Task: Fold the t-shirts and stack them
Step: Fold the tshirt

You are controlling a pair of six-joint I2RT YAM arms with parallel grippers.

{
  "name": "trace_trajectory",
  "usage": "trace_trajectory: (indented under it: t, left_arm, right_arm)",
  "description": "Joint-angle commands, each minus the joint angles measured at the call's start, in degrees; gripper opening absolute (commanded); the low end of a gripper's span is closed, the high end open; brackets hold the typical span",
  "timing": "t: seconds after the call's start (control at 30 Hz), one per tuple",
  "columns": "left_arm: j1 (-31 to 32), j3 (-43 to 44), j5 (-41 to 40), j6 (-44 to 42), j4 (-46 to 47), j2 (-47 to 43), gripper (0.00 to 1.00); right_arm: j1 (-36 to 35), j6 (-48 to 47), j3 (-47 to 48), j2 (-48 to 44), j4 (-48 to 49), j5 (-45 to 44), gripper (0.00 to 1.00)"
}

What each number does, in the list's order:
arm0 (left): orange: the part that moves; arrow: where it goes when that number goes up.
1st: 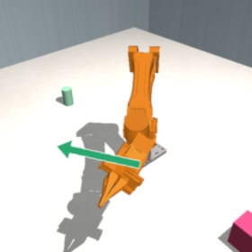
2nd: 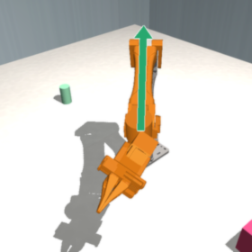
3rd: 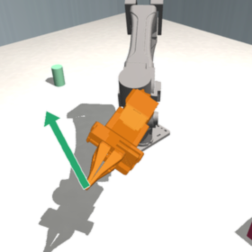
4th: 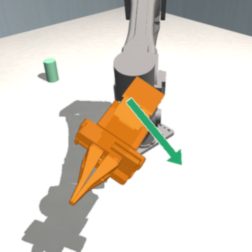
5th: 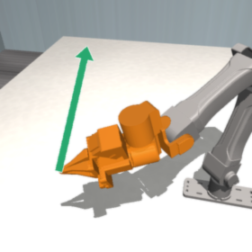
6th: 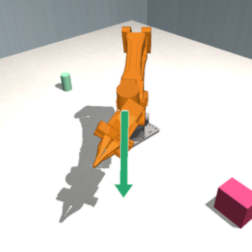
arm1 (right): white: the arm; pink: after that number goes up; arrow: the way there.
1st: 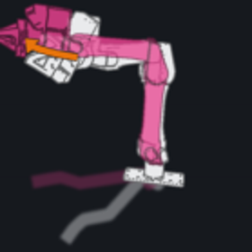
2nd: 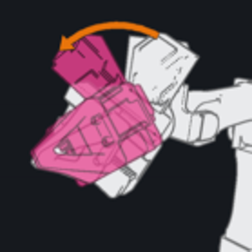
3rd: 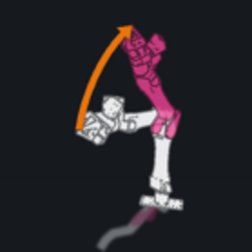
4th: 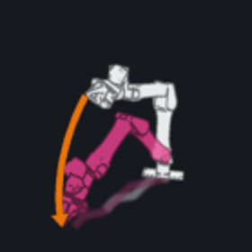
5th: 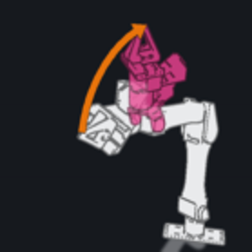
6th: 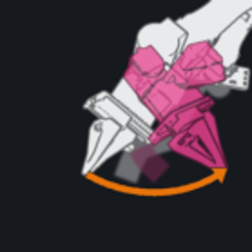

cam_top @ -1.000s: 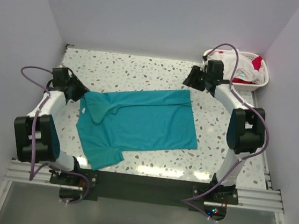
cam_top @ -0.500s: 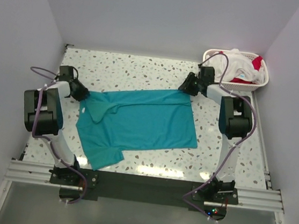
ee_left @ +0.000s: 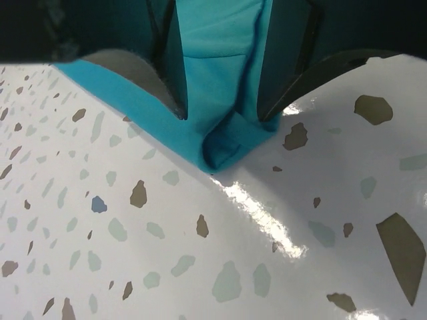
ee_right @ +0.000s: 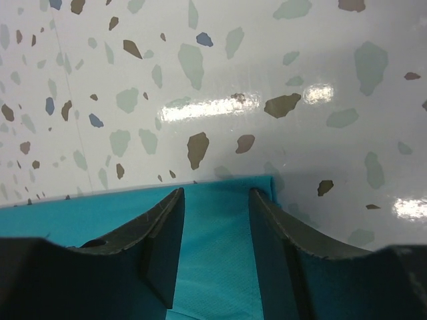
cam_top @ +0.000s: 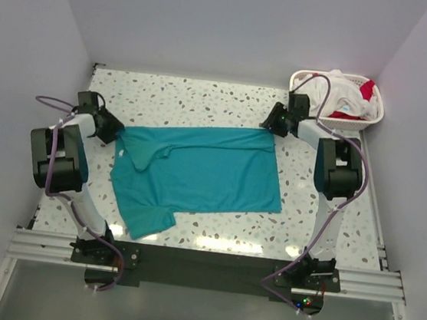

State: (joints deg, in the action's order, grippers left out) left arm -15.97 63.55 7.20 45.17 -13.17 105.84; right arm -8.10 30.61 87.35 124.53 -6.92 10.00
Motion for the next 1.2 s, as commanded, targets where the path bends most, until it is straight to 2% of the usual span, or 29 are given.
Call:
trace_trajectory:
  t: [0.0,0.17,0.43,0.53,0.57,0.77,0.93,1.17]
  left_arm:
    - [0.05,3.59,-1.58,-3.24,-1.07,-1.51,0.52]
    - [2.60,4.39,-4.21,-5.44,-4.67,-8.89,0.60]
    - [7.44,-4.46,-4.22,-8.60,-6.96,-18.38,0.57]
    - [7.62,-8.95,-2.72,-8.60,-6.08,-21.54,0.57]
    - [7.53,-9.84,-2.81,-8.69,-5.99,-22.08,0.57]
    - [7.53,-13.80,-2.37,-9.22,-5.64,-23.14,0.56]
    - [5.60,-12.49,-0.35,-9.66,-7.13,-22.08,0.52]
    - [6.38,-8.72,1.76,-8.78,-5.11,-19.46,0.51]
  right_arm:
    - [-0.07,-5.20,3.08,-3.94,-5.56,-3.94,0.48]
    - [-1.13,-4.77,1.34,-9.30,-6.27,-2.09,0.50]
    - [-1.31,-3.10,-11.14,-16.59,-3.72,1.68,0.48]
    - [-1.31,-2.75,-15.36,-17.21,-2.58,1.08,0.44]
    - [-1.13,-2.66,-16.41,-17.30,-2.14,0.12,0.39]
    - [0.45,-2.48,-23.01,-15.90,1.47,-2.70,0.34]
    - [2.03,-3.89,-23.46,-17.30,-0.98,-5.77,0.33]
    - [1.42,-6.70,-20.03,-23.10,-3.72,-4.12,0.40]
